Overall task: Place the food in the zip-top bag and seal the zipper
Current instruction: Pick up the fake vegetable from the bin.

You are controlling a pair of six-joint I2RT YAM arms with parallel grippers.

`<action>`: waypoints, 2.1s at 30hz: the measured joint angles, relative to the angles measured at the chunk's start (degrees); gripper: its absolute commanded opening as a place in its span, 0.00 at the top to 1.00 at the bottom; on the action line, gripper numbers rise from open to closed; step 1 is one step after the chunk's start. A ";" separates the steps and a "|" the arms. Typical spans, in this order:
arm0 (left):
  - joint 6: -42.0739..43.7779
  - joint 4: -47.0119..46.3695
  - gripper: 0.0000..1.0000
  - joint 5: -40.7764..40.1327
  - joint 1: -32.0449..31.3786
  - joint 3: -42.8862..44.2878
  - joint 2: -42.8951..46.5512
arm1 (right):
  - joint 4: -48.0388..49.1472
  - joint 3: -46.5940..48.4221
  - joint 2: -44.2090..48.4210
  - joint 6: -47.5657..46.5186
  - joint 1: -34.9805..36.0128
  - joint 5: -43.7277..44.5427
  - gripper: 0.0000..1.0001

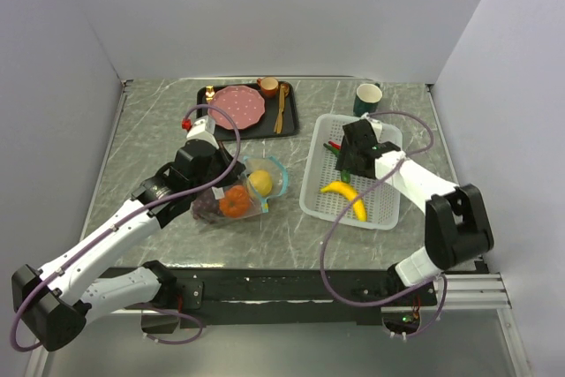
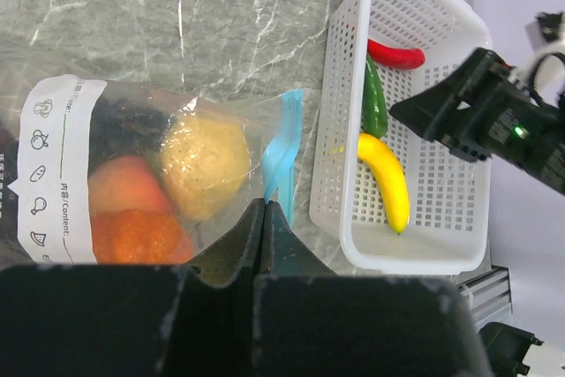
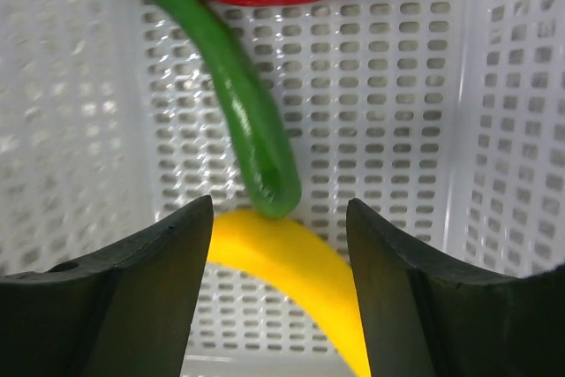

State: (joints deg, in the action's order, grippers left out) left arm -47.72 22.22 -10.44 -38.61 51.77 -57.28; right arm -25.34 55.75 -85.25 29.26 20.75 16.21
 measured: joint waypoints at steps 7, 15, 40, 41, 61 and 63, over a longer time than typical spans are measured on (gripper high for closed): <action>-0.11 0.02 0.99 -0.61 0.00 0.00 0.68 | 0.39 2.43 -7.50 -0.44 -1.42 -2.91 0.39; -0.13 0.72 0.99 -1.46 0.00 0.00 0.92 | 1.31 2.43 -8.70 -0.85 -1.53 -4.72 0.42; -0.11 0.79 0.99 -1.44 0.00 -0.02 0.87 | 3.15 1.97 -11.72 -0.31 -2.64 -8.79 0.71; -0.11 0.79 0.99 -1.44 0.00 -0.02 0.87 | 3.32 1.88 -11.65 -0.26 -2.64 -8.83 0.71; -0.11 0.70 0.99 -1.38 0.00 -0.15 0.76 | 2.99 0.17 2.91 -3.48 -2.64 -12.98 0.71; -0.13 0.48 0.99 -1.36 0.00 -0.46 0.76 | 2.80 0.00 4.70 -3.93 -2.64 -15.26 0.71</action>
State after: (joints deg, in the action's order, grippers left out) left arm -47.86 22.70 -11.79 -38.61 51.31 -56.51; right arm -22.55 55.75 -80.55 25.32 18.11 0.95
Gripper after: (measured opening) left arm 0.015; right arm 0.407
